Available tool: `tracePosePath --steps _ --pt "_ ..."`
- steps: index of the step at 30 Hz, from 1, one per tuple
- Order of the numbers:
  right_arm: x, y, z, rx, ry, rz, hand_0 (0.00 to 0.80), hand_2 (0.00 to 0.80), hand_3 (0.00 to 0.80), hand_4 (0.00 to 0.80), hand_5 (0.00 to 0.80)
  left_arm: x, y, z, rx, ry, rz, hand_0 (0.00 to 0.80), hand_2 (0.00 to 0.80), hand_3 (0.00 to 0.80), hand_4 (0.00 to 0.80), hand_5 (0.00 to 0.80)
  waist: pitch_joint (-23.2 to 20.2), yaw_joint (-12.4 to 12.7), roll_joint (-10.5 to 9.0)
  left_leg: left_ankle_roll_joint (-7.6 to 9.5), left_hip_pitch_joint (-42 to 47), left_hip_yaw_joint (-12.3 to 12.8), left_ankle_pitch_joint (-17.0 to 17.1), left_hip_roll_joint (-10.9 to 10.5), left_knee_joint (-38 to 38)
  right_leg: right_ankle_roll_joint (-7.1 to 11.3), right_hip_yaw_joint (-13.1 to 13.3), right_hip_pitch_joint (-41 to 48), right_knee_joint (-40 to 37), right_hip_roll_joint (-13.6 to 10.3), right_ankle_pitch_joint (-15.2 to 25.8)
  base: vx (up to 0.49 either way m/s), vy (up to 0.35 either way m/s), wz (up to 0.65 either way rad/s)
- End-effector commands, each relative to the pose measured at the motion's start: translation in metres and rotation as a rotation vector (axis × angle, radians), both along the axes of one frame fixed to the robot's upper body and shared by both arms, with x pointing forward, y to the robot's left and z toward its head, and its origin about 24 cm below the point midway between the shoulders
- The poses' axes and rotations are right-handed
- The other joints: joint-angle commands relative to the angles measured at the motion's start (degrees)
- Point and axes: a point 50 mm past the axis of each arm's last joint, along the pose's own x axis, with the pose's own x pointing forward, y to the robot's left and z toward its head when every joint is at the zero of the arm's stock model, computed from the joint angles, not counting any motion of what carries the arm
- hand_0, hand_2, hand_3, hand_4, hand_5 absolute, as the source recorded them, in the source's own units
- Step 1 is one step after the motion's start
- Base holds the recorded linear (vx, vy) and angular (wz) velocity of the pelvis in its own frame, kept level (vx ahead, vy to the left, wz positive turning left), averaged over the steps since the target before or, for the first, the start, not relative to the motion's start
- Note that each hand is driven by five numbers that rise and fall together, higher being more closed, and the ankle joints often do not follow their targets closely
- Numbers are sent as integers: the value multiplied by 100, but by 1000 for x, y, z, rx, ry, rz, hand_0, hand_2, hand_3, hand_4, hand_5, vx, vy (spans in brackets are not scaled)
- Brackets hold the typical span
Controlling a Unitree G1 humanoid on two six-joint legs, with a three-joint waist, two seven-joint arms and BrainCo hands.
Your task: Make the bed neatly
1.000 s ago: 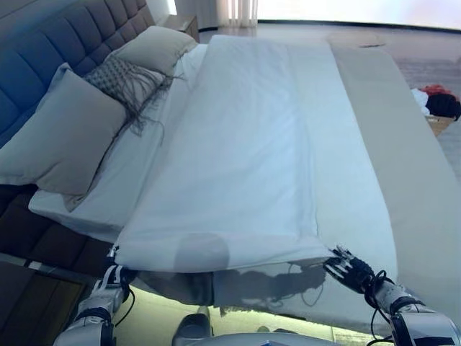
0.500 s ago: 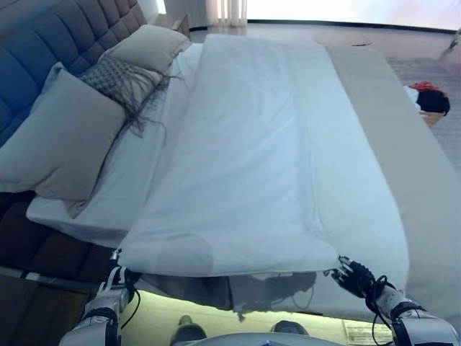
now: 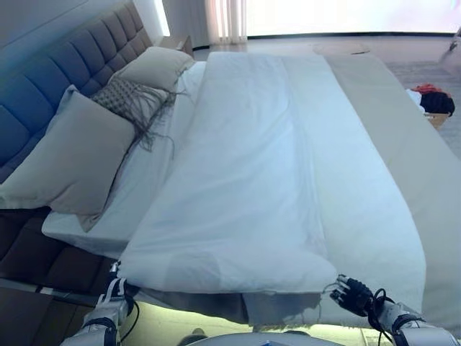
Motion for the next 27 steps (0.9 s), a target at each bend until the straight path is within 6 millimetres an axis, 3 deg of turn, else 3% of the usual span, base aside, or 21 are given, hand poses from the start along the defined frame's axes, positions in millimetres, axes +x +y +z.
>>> tracePosePath --steps 1,8,15,22,27 --pt "-6 22 -11 74 44 29 800 800 800 800 800 -26 95 45 253 -45 226 800 800 800 800 800 -125 533 -160 36 -7 -77 -428 23 362 22 118 -245 235 -393 75 -13 30 5" --pt "-12 29 -17 81 86 39 800 800 800 800 800 -45 94 36 242 34 233 800 800 800 800 800 -185 636 -182 74 22 -94 -419 -8 237 46 13 -158 9 -378 161 -3 10 3" --pt "-19 25 -18 38 142 31 800 800 800 800 800 -52 70 18 179 78 163 800 800 800 800 800 -98 684 -180 77 -101 -120 -415 -7 259 51 -47 -233 30 -402 146 -5 6 0" --pt "-19 21 -17 0 173 39 800 800 800 800 800 -40 46 6 143 81 102 800 800 800 800 800 161 717 -128 84 -420 -192 -391 -36 344 70 -81 -490 74 -509 185 -58 54 3" --pt "8 12 -5 -39 100 18 800 800 800 800 800 -10 36 12 135 3 71 800 800 800 800 800 572 641 -97 120 -890 -153 -400 -112 557 110 51 -905 64 -622 329 -197 89 5"
